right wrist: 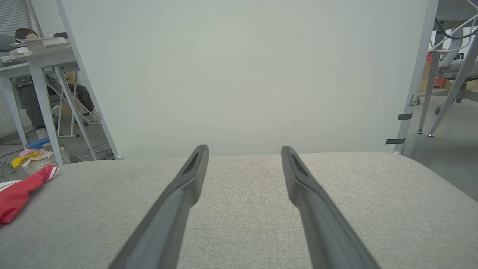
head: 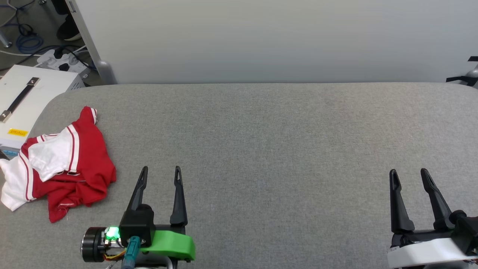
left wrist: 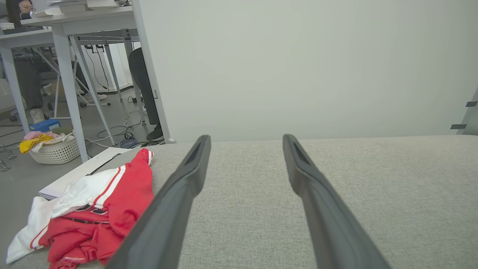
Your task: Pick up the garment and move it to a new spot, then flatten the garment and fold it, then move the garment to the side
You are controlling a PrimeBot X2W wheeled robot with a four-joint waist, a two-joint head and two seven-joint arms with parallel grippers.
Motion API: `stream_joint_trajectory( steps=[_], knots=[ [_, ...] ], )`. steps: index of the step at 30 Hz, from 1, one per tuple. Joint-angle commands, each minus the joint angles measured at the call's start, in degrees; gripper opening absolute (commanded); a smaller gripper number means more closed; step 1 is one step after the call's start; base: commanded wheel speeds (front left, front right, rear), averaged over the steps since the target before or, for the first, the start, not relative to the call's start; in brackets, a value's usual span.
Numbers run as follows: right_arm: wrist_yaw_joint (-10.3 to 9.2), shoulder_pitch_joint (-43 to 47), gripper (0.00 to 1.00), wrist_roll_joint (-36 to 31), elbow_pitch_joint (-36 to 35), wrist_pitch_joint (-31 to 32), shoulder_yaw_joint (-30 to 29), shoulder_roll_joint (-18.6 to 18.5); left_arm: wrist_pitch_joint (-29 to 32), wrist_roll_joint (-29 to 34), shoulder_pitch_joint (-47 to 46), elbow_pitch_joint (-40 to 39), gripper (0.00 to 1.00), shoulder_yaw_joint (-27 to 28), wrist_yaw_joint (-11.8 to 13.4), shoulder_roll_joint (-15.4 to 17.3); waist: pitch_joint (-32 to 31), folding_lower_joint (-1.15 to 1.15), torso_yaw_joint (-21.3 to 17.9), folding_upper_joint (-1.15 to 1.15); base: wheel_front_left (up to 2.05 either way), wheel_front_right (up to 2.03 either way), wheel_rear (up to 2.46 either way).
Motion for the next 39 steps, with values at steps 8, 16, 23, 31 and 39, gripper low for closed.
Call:
stream_joint_trajectory(
  steps=[8,16,23,31,39],
  knots=[
    [-0.04,1.52,1.0,0.39,-0.57,-1.28,0.1,0.07,-1.36,-0.46,0.68,0.51,1.0,-0.71,0.56,-0.13,-0.22,0.0,0.27,0.0,0.0,0.0,0.0],
    [-0.04,1.5,1.0,0.46,-0.29,-1.28,0.05,0.07,-1.36,-0.79,0.76,0.74,1.0,-0.63,0.34,-0.13,-0.18,0.0,0.42,0.0,0.0,0.0,0.0],
    [-0.04,1.56,1.0,0.33,-0.23,-1.28,0.08,0.07,-1.36,-0.83,0.79,0.94,1.0,-0.54,0.38,-0.13,-0.17,0.0,0.54,0.0,0.0,0.0,0.0],
    [-0.04,1.51,1.0,0.17,-0.48,-1.28,0.24,0.07,-1.36,-1.17,0.33,1.2,1.0,-0.01,0.55,-0.13,0.09,0.0,2.07,0.0,0.0,0.0,0.0],
    [-0.04,1.25,1.0,-0.06,-0.76,-1.28,0.77,0.07,-1.36,-1.68,-0.19,1.3,1.0,0.83,0.82,-0.13,0.67,0.0,6.54,0.0,0.0,0.0,0.0]
  ],
)
